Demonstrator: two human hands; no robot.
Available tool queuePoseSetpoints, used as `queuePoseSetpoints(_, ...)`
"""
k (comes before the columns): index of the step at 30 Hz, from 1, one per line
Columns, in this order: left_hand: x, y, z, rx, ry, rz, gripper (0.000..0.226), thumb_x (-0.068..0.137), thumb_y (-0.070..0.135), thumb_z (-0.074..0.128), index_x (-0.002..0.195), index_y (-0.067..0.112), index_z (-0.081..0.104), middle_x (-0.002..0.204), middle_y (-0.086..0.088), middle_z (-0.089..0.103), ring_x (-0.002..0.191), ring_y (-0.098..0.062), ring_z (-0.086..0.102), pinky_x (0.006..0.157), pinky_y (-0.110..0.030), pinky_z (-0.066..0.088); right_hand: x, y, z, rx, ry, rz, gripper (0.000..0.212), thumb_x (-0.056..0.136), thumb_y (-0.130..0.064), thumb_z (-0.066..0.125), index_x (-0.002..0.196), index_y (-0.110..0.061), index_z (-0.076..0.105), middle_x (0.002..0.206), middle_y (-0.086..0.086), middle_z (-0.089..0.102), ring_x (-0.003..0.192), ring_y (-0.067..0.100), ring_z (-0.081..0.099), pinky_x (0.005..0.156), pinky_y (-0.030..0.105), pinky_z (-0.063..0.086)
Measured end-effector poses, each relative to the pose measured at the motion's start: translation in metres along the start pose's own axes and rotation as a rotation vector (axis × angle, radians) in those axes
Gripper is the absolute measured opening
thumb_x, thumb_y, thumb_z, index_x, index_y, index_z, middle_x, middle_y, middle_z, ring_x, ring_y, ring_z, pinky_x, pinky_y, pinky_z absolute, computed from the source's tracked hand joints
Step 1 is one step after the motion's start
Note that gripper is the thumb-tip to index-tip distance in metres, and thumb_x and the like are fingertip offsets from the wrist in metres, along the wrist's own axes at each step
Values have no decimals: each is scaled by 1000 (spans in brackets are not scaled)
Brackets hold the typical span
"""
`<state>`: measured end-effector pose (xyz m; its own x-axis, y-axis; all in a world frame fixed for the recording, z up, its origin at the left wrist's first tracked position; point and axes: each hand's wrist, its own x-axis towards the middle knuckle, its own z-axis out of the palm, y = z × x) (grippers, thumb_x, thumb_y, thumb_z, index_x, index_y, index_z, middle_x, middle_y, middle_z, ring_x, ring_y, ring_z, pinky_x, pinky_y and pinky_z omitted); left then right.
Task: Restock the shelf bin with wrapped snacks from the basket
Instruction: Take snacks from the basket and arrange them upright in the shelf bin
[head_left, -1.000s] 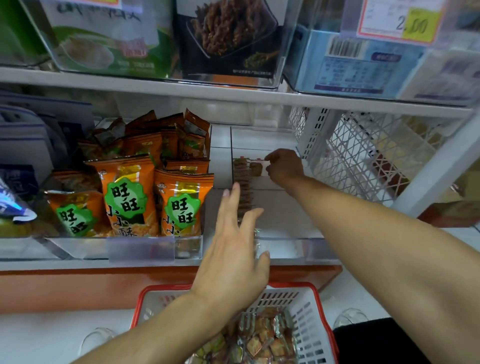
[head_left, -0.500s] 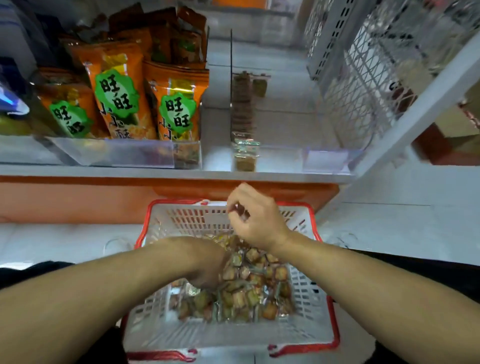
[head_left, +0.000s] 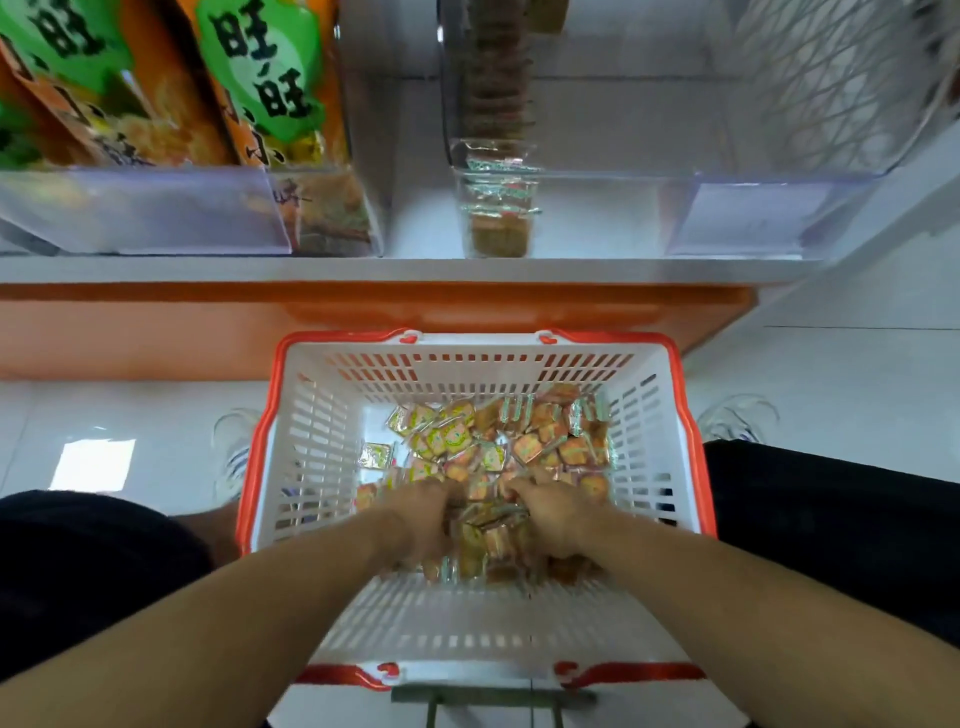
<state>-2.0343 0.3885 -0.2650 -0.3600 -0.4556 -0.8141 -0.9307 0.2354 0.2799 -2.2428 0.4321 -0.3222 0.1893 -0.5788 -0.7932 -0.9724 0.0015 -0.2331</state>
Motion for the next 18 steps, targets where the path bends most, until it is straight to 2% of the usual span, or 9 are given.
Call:
queuePoseSetpoints(2, 15, 14, 17, -45, -1, 77, 64, 82, 38, 74, 140, 35, 48, 134, 0, 59, 112, -24, 63, 96, -33, 52, 5, -2, 2, 6, 24, 7, 82, 73, -15, 79, 140, -29, 34, 150, 6, 31, 118, 30, 57, 80, 38, 46)
queuePoseSetpoints(4, 28, 26, 33, -11, -7, 105, 78, 79, 50, 78, 147, 37, 40, 136, -1, 54, 119, -28, 61, 101, -37, 51, 9, -2, 1, 19, 15, -30, 58, 74, -28, 78, 119, -30, 43, 133, 5, 44, 109, 29, 59, 79, 38, 48)
queuePoseSetpoints(6, 37, 30, 45, 40, -6, 95, 79, 80, 59, 75, 147, 38, 39, 137, -1, 52, 119, -28, 61, 103, -42, 52, 13, -1, 1, 18, -25, -52, 43, 77, -34, 75, 109, -31, 46, 122, 2, 54, 102, 28, 60, 83, 39, 52)
queuePoseSetpoints(8, 42, 28, 50, 13, -17, 83, 75, 82, 57, 74, 148, 37, 42, 138, 0, 53, 119, -26, 61, 104, -39, 51, 16, 0, 3, 51, -54, -71, 41, 80, -38, 72, 116, -33, 54, 116, 1, 64, 101, 26, 62, 87, 39, 53)
queuePoseSetpoints(10, 45, 26, 48, -76, -25, 67, 66, 83, 49, 77, 142, 36, 51, 134, 3, 61, 117, -23, 64, 104, -34, 51, 18, -2, 4, 82, -59, -89, 40, 80, -38, 74, 118, -33, 61, 113, 0, 67, 99, 25, 63, 80, 33, 51)
queuePoseSetpoints(14, 45, 24, 44, -129, -11, 19, 38, 88, 26, 70, 125, 30, 64, 117, 2, 73, 105, -22, 69, 94, -33, 56, 17, -7, 2, 175, -77, -59, 29, 74, -31, 81, 97, -31, 63, 102, 0, 66, 94, 26, 63, 72, 29, 47)
queuePoseSetpoints(15, 43, 24, 42, -173, -9, 4, 35, 87, 24, 69, 121, 30, 66, 112, 2, 74, 101, -21, 69, 90, -32, 57, 15, -8, -2, 205, -59, -53, 29, 74, -31, 80, 99, -30, 64, 102, 0, 66, 95, 26, 63, 72, 29, 47)
queuePoseSetpoints(18, 37, 19, 28, -328, -1, -28, 27, 84, 23, 70, 111, 29, 68, 101, 1, 73, 89, -21, 69, 79, -30, 58, 4, -10, -29, 186, -11, -85, 49, 79, -31, 74, 126, -36, 60, 120, 0, 65, 99, 22, 60, 73, 29, 44)
